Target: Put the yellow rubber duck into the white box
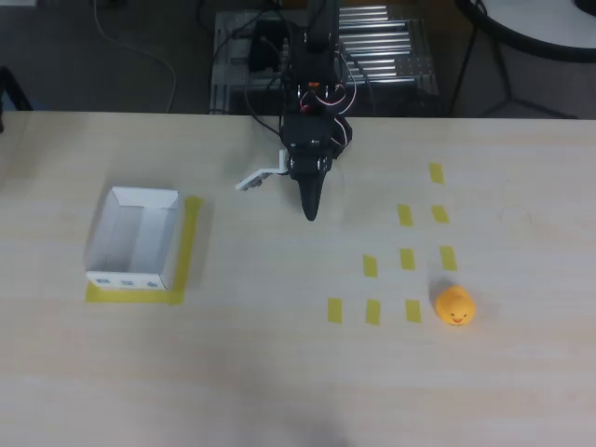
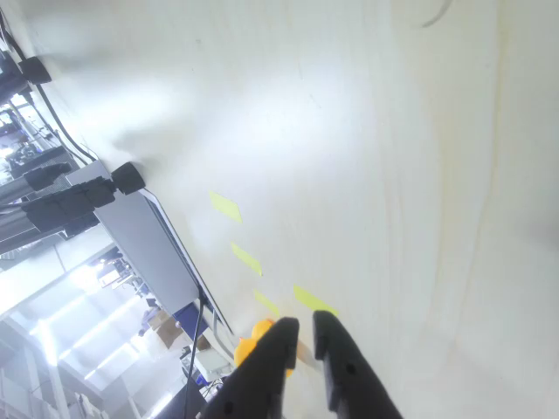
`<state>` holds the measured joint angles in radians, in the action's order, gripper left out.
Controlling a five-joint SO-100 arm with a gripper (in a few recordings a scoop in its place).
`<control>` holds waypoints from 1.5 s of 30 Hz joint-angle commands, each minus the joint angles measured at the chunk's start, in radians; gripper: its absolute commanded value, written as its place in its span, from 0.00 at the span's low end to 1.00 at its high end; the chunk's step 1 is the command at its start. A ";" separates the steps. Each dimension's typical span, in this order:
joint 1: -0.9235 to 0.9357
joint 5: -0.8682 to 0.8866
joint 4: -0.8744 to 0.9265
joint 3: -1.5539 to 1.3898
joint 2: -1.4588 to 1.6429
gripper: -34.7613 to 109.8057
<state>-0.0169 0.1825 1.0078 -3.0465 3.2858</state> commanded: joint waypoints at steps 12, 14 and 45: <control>0.003 0.017 0.011 -0.015 0.051 0.24; 0.003 0.017 0.011 -0.015 0.051 0.24; -0.127 -0.601 0.224 1.213 -0.963 0.40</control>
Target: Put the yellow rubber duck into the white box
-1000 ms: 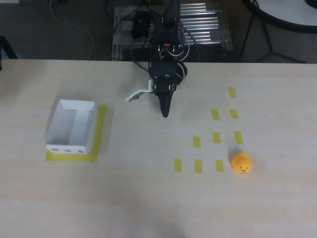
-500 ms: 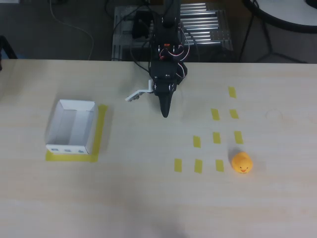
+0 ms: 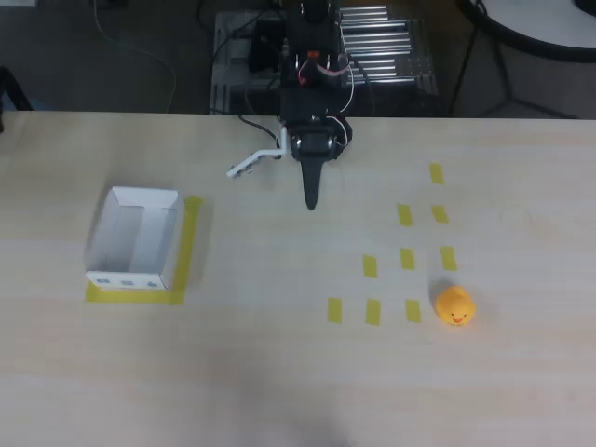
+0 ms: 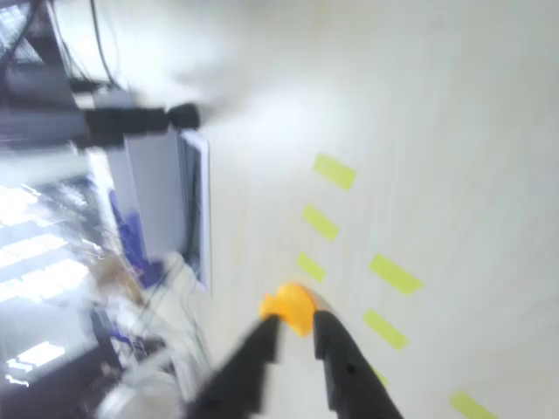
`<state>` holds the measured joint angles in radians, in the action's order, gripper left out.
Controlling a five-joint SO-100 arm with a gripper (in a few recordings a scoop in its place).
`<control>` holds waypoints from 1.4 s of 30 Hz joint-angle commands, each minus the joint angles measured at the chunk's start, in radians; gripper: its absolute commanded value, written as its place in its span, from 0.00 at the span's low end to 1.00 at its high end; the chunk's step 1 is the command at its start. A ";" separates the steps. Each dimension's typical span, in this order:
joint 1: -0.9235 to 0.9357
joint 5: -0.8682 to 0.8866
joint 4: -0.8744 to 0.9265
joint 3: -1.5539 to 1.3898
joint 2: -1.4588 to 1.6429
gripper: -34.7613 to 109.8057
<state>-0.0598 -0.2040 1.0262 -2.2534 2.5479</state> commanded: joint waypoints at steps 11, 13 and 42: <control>-0.336 -0.383 0.594 1.039 -0.879 0.60; -0.367 -0.357 0.632 1.152 -1.005 0.61; -0.537 -0.156 0.681 2.201 -1.991 0.63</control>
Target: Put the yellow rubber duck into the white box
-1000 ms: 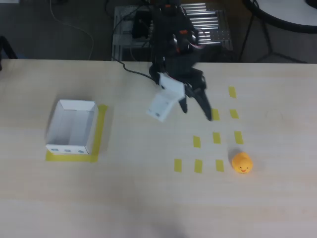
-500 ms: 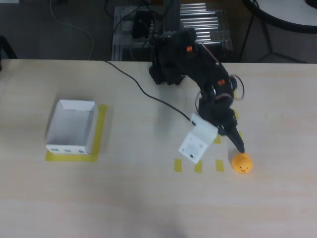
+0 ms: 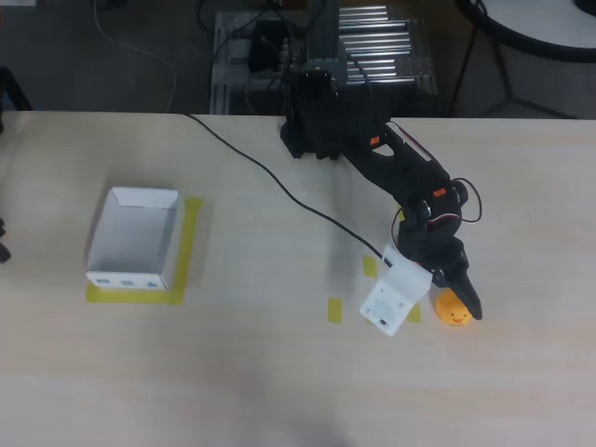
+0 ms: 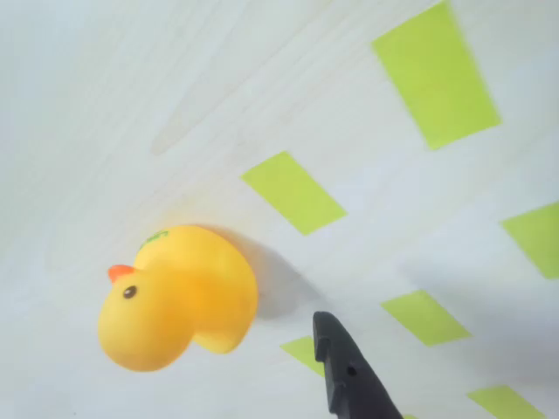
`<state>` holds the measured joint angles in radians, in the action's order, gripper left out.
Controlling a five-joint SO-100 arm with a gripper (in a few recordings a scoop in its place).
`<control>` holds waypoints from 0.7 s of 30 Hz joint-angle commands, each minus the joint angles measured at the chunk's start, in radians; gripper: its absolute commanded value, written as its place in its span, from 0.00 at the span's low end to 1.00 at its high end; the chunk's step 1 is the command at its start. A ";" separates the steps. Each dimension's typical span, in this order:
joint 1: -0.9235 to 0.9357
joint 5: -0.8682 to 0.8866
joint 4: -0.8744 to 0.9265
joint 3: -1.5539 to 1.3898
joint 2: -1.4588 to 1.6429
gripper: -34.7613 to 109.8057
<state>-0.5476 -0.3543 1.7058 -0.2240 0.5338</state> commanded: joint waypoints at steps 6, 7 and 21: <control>-0.080 -0.005 -0.021 0.173 -0.018 0.63; -0.083 -0.003 -0.023 0.173 -0.026 0.63; -0.080 -0.006 -0.098 0.183 -0.106 0.49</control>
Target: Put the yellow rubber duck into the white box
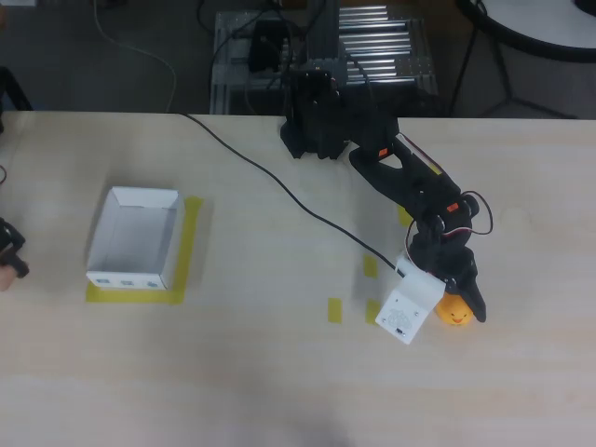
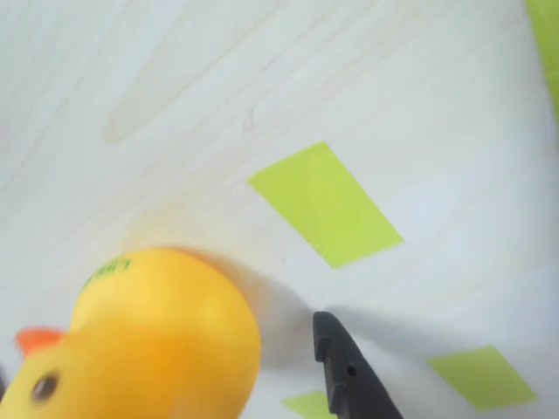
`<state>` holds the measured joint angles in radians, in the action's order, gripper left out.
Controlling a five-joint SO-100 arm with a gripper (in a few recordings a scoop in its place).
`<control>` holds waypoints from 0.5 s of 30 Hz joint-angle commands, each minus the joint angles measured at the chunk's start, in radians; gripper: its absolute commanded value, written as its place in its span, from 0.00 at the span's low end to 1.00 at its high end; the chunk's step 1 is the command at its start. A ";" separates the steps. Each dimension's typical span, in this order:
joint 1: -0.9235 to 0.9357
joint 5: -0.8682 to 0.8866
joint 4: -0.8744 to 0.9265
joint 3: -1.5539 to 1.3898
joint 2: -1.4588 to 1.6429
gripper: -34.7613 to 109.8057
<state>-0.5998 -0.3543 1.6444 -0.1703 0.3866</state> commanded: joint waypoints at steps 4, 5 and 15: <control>-0.032 -0.009 -0.058 0.123 0.038 0.32; -0.034 -0.002 -0.066 0.123 0.038 0.27; 0.018 0.135 -0.054 0.124 0.189 0.24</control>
<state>-0.6059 -0.2730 1.5754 -0.1396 0.3835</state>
